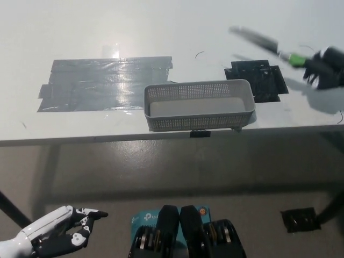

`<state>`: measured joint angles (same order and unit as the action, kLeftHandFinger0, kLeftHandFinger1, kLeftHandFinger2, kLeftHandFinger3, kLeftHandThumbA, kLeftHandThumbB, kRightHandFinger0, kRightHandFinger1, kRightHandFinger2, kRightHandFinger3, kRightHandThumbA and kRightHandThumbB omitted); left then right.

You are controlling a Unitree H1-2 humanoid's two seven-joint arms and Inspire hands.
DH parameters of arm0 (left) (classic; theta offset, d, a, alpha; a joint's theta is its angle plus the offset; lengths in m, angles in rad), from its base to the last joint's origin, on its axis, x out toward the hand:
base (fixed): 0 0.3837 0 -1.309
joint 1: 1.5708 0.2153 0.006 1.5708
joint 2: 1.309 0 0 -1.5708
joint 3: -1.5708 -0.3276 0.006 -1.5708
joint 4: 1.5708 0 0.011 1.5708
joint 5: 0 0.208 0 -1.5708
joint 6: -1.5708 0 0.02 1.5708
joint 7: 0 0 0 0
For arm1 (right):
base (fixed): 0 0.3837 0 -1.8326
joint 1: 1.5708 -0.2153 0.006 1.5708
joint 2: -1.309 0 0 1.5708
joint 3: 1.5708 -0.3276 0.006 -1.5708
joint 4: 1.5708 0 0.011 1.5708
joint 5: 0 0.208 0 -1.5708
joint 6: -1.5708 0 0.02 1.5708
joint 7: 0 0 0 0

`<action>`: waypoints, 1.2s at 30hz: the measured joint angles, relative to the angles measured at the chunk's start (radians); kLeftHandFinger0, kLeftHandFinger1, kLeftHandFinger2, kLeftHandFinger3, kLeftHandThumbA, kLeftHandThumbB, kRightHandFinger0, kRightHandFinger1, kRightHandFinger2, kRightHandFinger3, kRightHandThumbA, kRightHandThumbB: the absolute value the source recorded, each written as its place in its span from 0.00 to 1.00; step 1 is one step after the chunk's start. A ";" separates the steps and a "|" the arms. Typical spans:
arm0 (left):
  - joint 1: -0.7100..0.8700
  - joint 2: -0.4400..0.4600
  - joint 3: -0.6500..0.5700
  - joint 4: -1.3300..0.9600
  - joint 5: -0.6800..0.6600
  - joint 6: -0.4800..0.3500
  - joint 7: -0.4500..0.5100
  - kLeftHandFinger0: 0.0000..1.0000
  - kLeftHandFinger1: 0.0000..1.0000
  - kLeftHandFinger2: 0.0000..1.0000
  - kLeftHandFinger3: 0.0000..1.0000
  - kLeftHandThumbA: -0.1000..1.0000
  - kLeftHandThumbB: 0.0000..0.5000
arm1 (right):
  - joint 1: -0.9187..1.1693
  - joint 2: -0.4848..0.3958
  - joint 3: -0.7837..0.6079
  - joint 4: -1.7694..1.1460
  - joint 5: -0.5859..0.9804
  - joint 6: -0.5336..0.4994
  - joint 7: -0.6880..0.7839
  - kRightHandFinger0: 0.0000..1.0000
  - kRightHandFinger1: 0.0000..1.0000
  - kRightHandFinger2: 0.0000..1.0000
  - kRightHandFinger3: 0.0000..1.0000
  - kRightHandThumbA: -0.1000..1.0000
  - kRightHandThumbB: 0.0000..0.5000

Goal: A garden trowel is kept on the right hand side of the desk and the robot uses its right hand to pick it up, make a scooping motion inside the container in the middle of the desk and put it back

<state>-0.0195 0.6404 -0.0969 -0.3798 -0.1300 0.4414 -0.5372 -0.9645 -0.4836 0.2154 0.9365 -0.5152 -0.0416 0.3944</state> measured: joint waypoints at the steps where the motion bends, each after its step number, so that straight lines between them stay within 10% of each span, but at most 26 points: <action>1: 0.000 0.000 0.000 0.000 0.000 0.000 0.000 1.00 0.93 0.87 1.00 1.00 0.96 | 0.006 0.008 0.022 0.013 -0.009 -0.005 -0.015 0.00 0.26 0.46 0.19 0.00 0.03; 4: -0.001 0.000 -0.001 0.000 0.000 0.000 0.000 1.00 0.93 0.87 1.00 1.00 0.94 | 0.018 0.042 0.083 0.056 -0.041 -0.006 -0.077 0.00 0.28 0.55 0.48 0.00 0.00; 9: -0.002 -0.001 0.000 0.000 0.000 0.000 0.000 1.00 0.96 0.88 1.00 1.00 0.93 | 0.003 0.065 0.174 0.092 -0.106 0.024 -0.196 0.00 0.25 0.55 0.18 0.00 0.06; 11: -0.001 -0.001 0.000 0.000 0.000 0.000 0.000 1.00 0.96 0.88 1.00 1.00 0.93 | -0.005 0.073 0.201 0.111 -0.126 0.043 -0.234 0.04 0.35 0.66 0.38 0.00 0.04; 14: -0.001 -0.001 0.000 0.000 0.000 0.000 0.000 1.00 0.96 0.87 1.00 1.00 0.95 | -0.024 0.085 0.255 0.146 -0.159 0.074 -0.300 0.00 0.35 0.64 0.39 0.00 0.06; 15: 0.000 -0.001 0.001 -0.001 0.000 -0.001 0.000 1.00 0.96 0.87 1.00 1.00 0.96 | -0.025 0.089 0.268 0.150 -0.168 0.084 -0.319 0.15 0.48 0.74 0.53 0.00 0.02; 20: 0.007 -0.001 0.007 -0.004 0.000 -0.001 0.000 1.00 0.96 0.87 1.00 1.00 0.95 | -0.025 0.100 0.304 0.171 -0.196 0.122 -0.411 0.18 0.45 0.57 0.90 0.00 0.20; 21: 0.008 -0.001 0.008 -0.004 0.000 -0.001 0.000 1.00 0.95 0.87 1.00 1.00 0.97 | -0.025 0.101 0.304 0.175 -0.198 0.130 -0.422 0.23 0.49 0.62 1.00 0.00 0.20; 22: 0.008 -0.001 0.008 -0.004 0.000 -0.002 0.000 1.00 0.95 0.87 1.00 1.00 0.97 | -0.025 0.102 0.303 0.177 -0.198 0.138 -0.430 0.58 0.95 1.00 1.00 0.19 0.04; 23: 0.008 -0.001 0.008 -0.004 0.000 -0.002 0.000 1.00 0.95 0.87 1.00 1.00 0.97 | -0.025 0.103 0.303 0.179 -0.198 0.147 -0.436 0.88 1.00 1.00 1.00 0.26 0.12; 24: 0.008 -0.001 0.008 -0.004 0.001 -0.002 0.000 1.00 0.95 0.86 1.00 1.00 0.96 | -0.025 0.103 0.309 0.177 -0.201 0.160 -0.437 1.00 1.00 1.00 1.00 0.55 0.49; 25: 0.008 -0.001 0.008 -0.004 0.001 -0.002 0.000 1.00 0.95 0.86 1.00 1.00 0.96 | -0.026 0.103 0.319 0.175 -0.207 0.177 -0.433 1.00 1.00 1.00 1.00 0.69 0.61; 26: 0.008 -0.001 0.008 -0.004 0.001 -0.002 0.000 1.00 0.95 0.86 1.00 1.00 0.94 | -0.028 0.103 0.331 0.174 -0.212 0.186 -0.429 1.00 1.00 1.00 1.00 0.76 0.95; 36: 0.017 -0.001 0.007 -0.004 0.001 -0.004 0.000 1.00 0.94 0.86 1.00 1.00 0.97 | -0.028 0.078 0.301 0.028 -0.184 0.305 -0.249 1.00 1.00 1.00 1.00 0.95 1.00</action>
<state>-0.0023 0.6396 -0.0896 -0.3840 -0.1293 0.4376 -0.5369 -0.9924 -0.4058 0.5164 0.9647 -0.6990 0.2636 0.1450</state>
